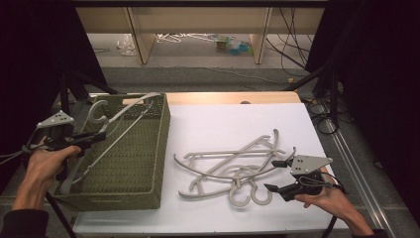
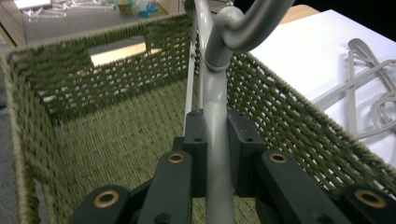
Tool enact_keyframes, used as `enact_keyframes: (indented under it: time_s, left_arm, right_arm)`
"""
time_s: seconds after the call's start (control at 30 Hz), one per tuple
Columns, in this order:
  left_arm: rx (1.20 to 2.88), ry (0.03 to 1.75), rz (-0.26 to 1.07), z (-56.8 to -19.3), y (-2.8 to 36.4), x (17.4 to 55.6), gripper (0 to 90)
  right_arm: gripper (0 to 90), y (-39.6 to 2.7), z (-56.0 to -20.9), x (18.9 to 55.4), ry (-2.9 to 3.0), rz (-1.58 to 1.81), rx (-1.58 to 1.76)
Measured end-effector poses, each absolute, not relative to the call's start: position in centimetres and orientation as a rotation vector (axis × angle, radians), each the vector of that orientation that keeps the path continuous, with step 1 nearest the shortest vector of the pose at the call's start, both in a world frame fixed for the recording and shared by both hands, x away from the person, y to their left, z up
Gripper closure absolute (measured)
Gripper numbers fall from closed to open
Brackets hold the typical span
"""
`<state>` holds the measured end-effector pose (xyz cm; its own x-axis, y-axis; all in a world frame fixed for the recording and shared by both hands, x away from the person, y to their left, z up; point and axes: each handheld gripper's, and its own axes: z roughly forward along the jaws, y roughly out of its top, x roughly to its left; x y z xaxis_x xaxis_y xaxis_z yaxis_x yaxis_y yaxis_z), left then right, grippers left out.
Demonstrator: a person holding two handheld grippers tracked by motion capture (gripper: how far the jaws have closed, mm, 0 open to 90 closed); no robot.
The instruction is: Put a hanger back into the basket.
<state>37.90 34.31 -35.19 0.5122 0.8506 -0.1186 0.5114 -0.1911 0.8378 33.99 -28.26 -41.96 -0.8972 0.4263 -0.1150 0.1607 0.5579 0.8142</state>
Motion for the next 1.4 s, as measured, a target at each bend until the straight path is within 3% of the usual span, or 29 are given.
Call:
enact_keyframes:
  time_s: [0.63,0.87,1.07,1.23,1.4]
  left_arm:
    - [2.009,1.237,0.354,-39.3,33.1,40.5,79.1]
    - [2.049,1.309,0.378,-40.7,34.0,40.5,77.5]
    - [2.012,1.404,0.448,-40.8,34.8,40.0,70.4]
    - [1.893,1.503,0.625,-39.7,35.2,39.0,54.0]
    - [1.784,1.383,0.648,-37.8,33.2,37.3,42.4]
  right_arm:
    - [24.5,-28.3,-42.2,34.0,2.524,1.236,0.471]
    - [24.5,-28.2,-42.4,34.0,2.529,1.236,0.471]
    - [24.3,-28.1,-42.4,34.0,2.528,1.234,0.471]
    - [24.3,-28.2,-42.5,34.1,2.522,1.237,0.480]
    - [23.8,-28.4,-42.7,34.2,2.524,1.240,0.490]
